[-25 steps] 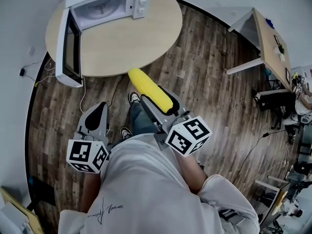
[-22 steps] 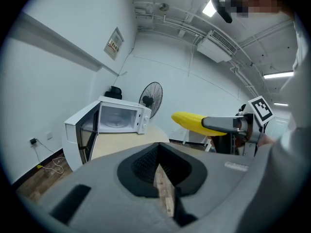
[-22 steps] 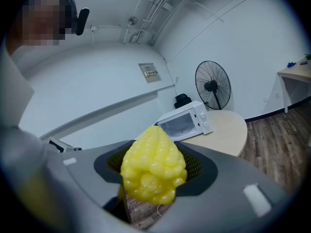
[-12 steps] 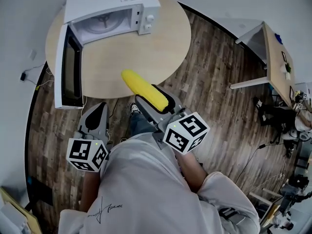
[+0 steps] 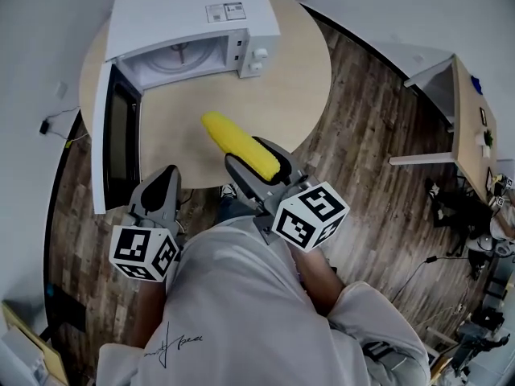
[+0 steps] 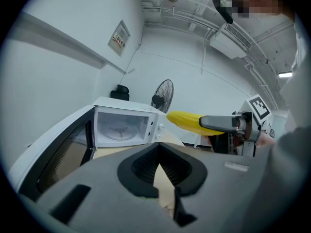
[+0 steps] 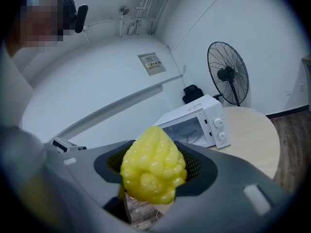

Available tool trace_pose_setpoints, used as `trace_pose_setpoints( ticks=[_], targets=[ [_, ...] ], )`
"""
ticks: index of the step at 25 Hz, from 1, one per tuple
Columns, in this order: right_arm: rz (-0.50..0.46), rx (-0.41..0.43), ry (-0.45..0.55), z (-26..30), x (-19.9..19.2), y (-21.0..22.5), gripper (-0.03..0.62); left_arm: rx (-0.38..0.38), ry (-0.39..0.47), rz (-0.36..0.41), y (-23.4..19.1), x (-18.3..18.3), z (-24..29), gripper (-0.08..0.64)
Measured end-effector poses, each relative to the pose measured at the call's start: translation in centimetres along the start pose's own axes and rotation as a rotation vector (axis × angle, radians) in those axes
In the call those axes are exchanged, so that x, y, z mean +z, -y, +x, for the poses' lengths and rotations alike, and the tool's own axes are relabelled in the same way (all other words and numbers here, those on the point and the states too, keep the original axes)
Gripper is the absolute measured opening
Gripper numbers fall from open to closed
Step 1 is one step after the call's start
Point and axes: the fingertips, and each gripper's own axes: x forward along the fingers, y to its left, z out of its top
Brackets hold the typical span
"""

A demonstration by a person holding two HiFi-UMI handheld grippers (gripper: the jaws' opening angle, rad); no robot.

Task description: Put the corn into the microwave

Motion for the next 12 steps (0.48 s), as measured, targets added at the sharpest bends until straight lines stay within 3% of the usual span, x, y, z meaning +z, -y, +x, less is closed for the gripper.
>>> trace_pose_setpoints(
  ticks=[12],
  targets=[
    [0.027, 0.08, -0.023, 3.4, 2.7, 5.4, 0.259, 0.073, 0.014, -0.003, -0.1, 2.0, 5.5, -0.008]
  ],
)
